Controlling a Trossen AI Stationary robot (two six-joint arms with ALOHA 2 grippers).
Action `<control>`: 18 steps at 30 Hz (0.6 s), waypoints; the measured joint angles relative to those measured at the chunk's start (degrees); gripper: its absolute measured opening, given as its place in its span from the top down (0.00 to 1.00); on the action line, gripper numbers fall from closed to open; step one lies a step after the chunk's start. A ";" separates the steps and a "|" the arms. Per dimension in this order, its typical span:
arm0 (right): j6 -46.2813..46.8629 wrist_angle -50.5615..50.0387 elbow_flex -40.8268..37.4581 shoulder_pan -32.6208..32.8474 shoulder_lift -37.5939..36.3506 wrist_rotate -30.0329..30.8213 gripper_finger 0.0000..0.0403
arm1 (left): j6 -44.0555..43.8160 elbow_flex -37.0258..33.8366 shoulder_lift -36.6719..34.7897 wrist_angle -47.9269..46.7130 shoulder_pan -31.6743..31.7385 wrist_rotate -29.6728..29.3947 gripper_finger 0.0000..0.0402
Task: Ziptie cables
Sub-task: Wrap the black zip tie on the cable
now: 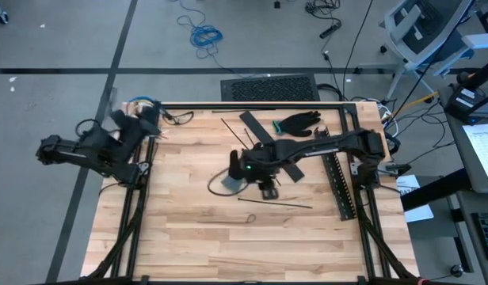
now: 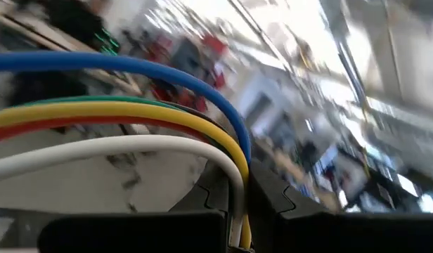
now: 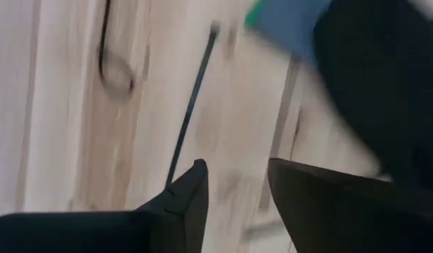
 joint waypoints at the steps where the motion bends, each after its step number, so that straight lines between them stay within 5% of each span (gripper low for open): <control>1: 0.56 -0.15 -1.46 0.22 -1.48 0.00 0.66 | -3.08 0.00 0.40 -3.48 -0.12 1.66 0.94; 8: 12.83 2.67 -18.58 1.93 -15.30 0.49 0.67 | -29.10 0.00 10.15 -25.03 -0.05 24.47 0.94; 12: 26.02 10.03 -30.95 2.88 -25.70 2.95 0.67 | -30.18 -0.05 19.94 -26.12 -0.05 40.88 0.94; 18: 43.58 23.17 -43.67 5.10 -36.44 3.94 0.67 | -27.17 -0.07 34.39 -17.47 -0.05 53.54 0.94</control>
